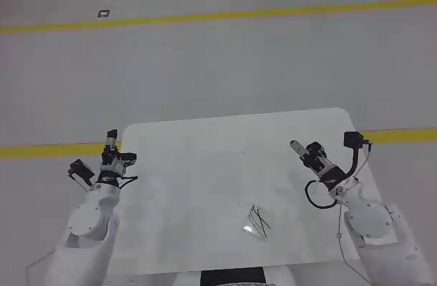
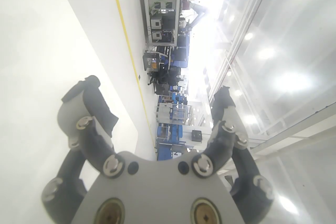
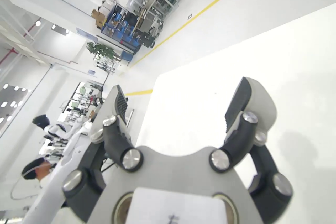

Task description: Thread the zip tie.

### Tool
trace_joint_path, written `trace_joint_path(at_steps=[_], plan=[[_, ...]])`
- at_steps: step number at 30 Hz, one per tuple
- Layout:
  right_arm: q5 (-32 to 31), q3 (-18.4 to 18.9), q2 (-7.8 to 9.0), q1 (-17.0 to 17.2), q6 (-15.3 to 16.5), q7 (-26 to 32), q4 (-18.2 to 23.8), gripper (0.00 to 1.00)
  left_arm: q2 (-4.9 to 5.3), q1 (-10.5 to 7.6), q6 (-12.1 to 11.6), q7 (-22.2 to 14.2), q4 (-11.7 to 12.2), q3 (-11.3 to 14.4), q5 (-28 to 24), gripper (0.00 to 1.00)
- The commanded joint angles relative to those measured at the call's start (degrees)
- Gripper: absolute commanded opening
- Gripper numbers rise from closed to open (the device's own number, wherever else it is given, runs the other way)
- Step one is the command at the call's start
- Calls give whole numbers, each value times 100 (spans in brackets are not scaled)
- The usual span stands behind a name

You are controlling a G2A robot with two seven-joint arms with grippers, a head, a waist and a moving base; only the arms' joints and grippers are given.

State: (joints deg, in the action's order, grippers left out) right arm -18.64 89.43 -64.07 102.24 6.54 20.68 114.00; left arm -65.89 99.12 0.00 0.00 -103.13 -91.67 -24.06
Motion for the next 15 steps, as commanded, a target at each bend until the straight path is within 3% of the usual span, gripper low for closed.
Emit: trace_joint_path(at_steps=[1,11,15], plan=[[8,5,0,-1,2,-2,-4,100,0,0,0,0,0,0,0,100],[8,5,0,-1,2,-2,-4,100,0,0,0,0,0,0,0,100],[-617,-4,50,-126,103,515,179,100,0,0,0,0,0,0,0,100]])
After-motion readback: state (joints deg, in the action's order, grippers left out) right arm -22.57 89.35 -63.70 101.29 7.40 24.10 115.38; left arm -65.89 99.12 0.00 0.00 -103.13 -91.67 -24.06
